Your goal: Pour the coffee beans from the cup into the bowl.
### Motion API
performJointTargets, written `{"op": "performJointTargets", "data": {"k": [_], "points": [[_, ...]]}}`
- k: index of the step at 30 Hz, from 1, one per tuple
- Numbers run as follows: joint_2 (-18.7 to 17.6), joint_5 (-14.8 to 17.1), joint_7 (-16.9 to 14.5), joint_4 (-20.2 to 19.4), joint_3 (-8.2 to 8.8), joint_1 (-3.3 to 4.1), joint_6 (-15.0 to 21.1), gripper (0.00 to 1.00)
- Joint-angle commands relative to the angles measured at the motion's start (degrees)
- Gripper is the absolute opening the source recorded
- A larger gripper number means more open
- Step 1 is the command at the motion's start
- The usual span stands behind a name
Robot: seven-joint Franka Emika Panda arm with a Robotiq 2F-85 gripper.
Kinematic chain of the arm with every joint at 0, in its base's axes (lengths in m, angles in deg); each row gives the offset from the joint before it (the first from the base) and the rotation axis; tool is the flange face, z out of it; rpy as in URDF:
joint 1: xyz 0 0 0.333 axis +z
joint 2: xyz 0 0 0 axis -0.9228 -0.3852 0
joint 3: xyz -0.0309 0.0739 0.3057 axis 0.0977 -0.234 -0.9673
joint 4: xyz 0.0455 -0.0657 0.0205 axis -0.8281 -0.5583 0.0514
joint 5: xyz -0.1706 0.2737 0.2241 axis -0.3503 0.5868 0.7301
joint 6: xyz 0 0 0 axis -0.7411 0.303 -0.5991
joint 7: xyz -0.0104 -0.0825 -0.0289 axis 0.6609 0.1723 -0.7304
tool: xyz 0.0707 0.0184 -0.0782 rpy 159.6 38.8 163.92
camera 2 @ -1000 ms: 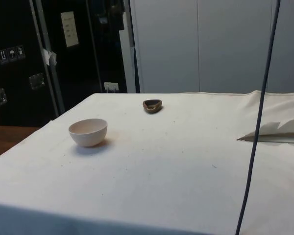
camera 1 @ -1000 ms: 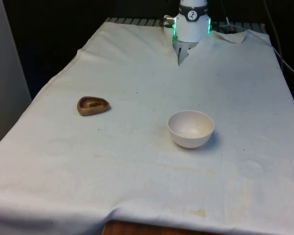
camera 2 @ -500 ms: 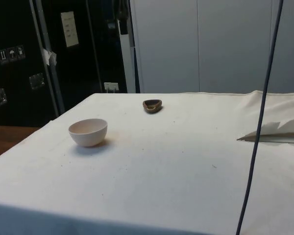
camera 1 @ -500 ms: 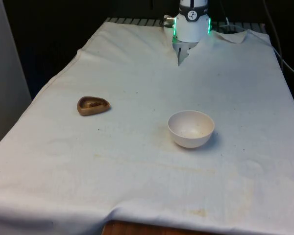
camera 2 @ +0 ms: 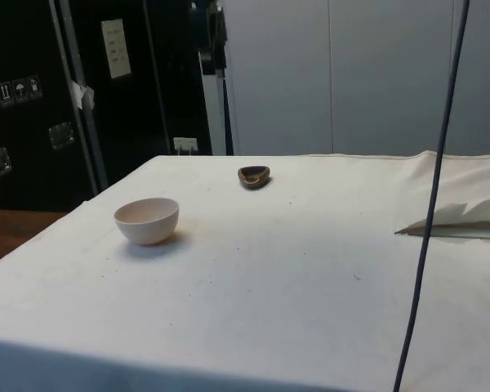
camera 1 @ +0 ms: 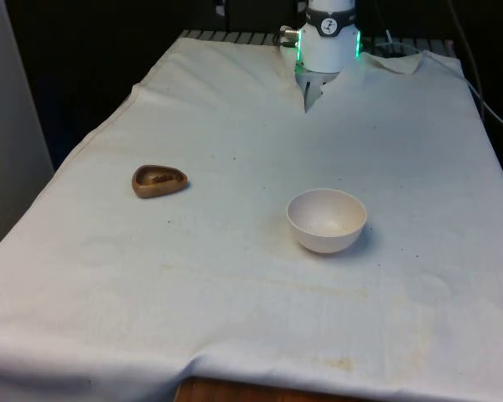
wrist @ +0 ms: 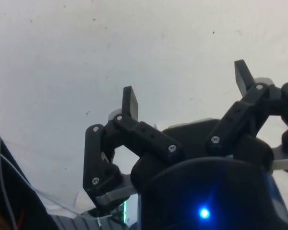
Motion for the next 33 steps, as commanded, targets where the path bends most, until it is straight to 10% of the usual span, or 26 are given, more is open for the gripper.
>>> {"op": "performJointTargets", "data": {"k": [1,33], "points": [[-0.1,0.4,-1.1,-0.4,0.23,-0.29,0.9,1.00],[-9.6,6.9,-17.8,-0.7,10.71,-1.55,9.7,1.00]]}}
